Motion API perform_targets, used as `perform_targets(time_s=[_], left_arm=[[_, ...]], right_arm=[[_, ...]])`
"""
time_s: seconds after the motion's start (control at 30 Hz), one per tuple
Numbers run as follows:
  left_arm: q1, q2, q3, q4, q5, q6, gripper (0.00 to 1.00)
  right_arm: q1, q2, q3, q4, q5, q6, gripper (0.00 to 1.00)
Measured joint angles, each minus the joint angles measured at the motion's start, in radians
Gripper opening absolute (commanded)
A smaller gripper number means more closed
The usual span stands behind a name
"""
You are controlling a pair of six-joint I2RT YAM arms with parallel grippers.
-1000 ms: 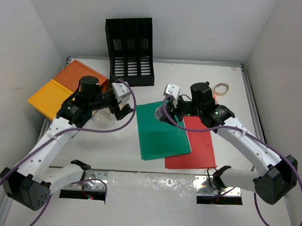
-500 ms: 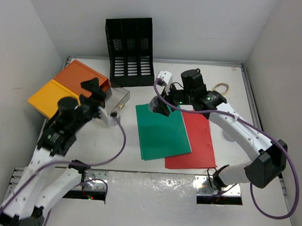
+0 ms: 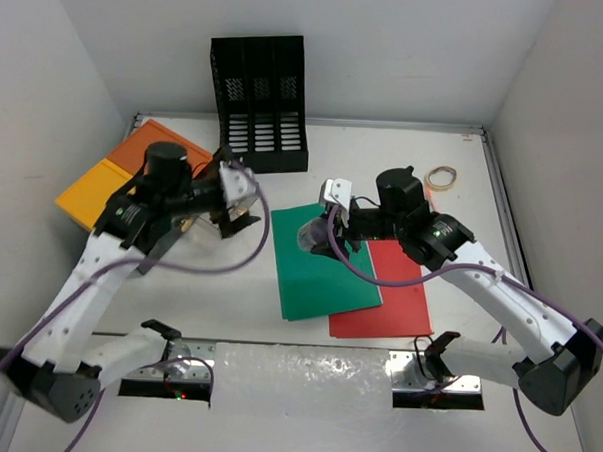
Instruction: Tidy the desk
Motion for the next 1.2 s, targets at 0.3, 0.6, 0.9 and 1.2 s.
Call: perform_targets(time_s=[0.3, 0.6, 0.9, 1.2], left_arm=[[0.0, 0.086, -0.045, 0.143, 0.112, -0.723, 1.0], [-0.021, 0.065, 0.064, 0.039, 0.147, -0.47, 1.0], [-0.041, 0.066, 0.074, -0.225, 0.23, -0.089, 1.0], [-0.042, 0.066, 0.053, -0.251, 0.278, -0.063, 1.0]], right_arm=[[0.014, 0.017, -0.041, 0.062, 0.114, -0.004, 0.0], [0.034, 0.1, 0.0, 0.074, 0.12, -0.002, 0.0], [0.083, 0.174, 0.168, -0.003, 0.005, -0.08, 0.0], [0.139, 0.201, 0.208, -0.042, -0.021, -0.131, 0.0]])
